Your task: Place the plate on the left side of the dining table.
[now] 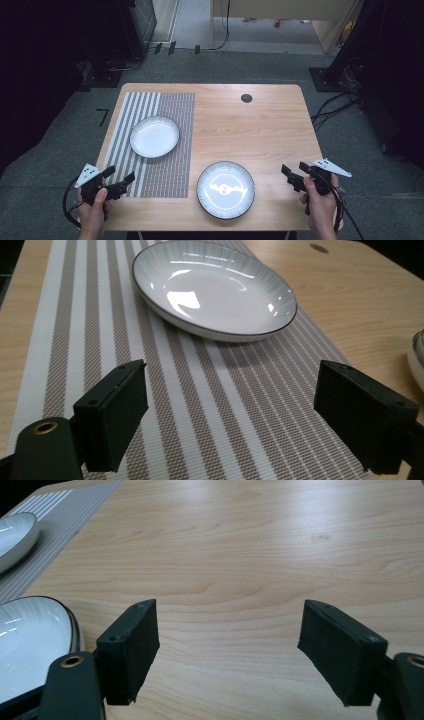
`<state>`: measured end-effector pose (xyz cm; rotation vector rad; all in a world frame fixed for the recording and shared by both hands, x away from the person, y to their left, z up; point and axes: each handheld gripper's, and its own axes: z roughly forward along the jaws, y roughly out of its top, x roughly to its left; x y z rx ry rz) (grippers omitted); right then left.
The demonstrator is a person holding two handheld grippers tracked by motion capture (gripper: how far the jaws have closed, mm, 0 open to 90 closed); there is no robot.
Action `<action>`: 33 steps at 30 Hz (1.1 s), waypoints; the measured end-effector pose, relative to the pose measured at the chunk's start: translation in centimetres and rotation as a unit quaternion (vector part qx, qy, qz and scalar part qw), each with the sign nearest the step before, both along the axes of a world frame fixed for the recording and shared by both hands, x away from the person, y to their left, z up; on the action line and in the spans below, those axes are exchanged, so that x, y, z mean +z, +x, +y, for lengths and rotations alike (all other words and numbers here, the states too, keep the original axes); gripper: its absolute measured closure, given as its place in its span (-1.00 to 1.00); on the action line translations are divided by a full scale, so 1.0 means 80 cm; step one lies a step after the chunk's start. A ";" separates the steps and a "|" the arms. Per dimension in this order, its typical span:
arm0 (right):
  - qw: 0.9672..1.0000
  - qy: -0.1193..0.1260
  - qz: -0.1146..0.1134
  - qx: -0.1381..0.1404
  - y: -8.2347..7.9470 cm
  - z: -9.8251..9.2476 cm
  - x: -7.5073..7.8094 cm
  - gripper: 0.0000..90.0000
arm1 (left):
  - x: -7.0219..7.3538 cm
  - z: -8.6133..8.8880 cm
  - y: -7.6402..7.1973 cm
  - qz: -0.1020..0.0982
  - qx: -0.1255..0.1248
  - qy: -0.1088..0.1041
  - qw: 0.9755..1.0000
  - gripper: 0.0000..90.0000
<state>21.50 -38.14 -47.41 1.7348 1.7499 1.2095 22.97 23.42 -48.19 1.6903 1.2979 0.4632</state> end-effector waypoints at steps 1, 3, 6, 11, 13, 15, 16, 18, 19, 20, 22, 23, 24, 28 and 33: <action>1.000 -0.001 0.001 -0.003 -0.001 -0.003 -0.002 -0.47 | -0.002 0.003 -0.001 0.002 0.004 0.006 1.000 -0.69; 1.000 -0.002 0.002 -0.007 -0.004 -0.008 -0.005 -0.47 | -0.005 0.008 -0.002 0.007 0.008 0.006 1.000 -0.69; 1.000 -0.007 0.003 -0.012 -0.008 -0.016 -0.011 -0.47 | -0.009 0.015 -0.003 0.015 0.012 0.023 1.000 -0.69; 1.000 -0.004 0.011 -0.025 -0.016 -0.032 -0.021 -0.47 | -0.016 0.024 -0.004 0.027 0.013 0.035 0.999 -0.69; 0.999 -0.003 0.015 -0.030 -0.020 -0.038 -0.025 -0.48 | -0.018 0.029 -0.004 0.030 0.016 0.036 0.999 -0.69; 0.999 -0.008 0.017 -0.037 -0.024 -0.045 -0.029 -0.48 | -0.019 0.033 -0.005 0.035 0.018 0.035 0.999 -0.69; 0.999 -0.007 0.020 -0.040 -0.026 -0.048 -0.031 -0.48 | -0.020 0.036 -0.005 0.037 0.018 0.037 0.998 -0.69; 0.999 -0.007 0.024 -0.045 -0.030 -0.054 -0.035 -0.47 | -0.022 0.039 -0.006 0.039 0.021 0.048 0.998 -0.69; 0.999 -0.005 0.026 -0.047 -0.032 -0.056 -0.036 -0.47 | -0.023 0.041 -0.007 0.041 0.022 0.049 0.998 -0.69; 0.998 -0.005 0.029 -0.050 -0.034 -0.058 -0.038 -0.47 | -0.023 0.043 -0.007 0.043 0.023 0.047 0.998 -0.69; 0.998 -0.007 0.031 -0.053 -0.036 -0.063 -0.042 -0.47 | -0.025 0.048 -0.008 0.047 0.024 0.041 0.998 -0.69; 0.998 -0.008 0.034 -0.056 -0.037 -0.065 -0.044 -0.47 | -0.025 0.050 -0.009 0.048 0.024 0.039 0.998 -0.69; 0.998 -0.009 0.036 -0.059 -0.038 -0.067 -0.046 -0.47 | -0.026 0.052 -0.009 0.049 0.025 0.037 0.998 -0.69; 0.997 -0.023 0.044 -0.060 -0.038 -0.068 -0.052 -0.47 | -0.030 0.053 -0.009 0.057 0.023 0.042 0.997 -0.69; 0.996 -0.047 0.052 -0.052 -0.036 -0.059 -0.058 -0.47 | -0.034 0.045 -0.007 0.065 0.015 0.057 0.996 -0.69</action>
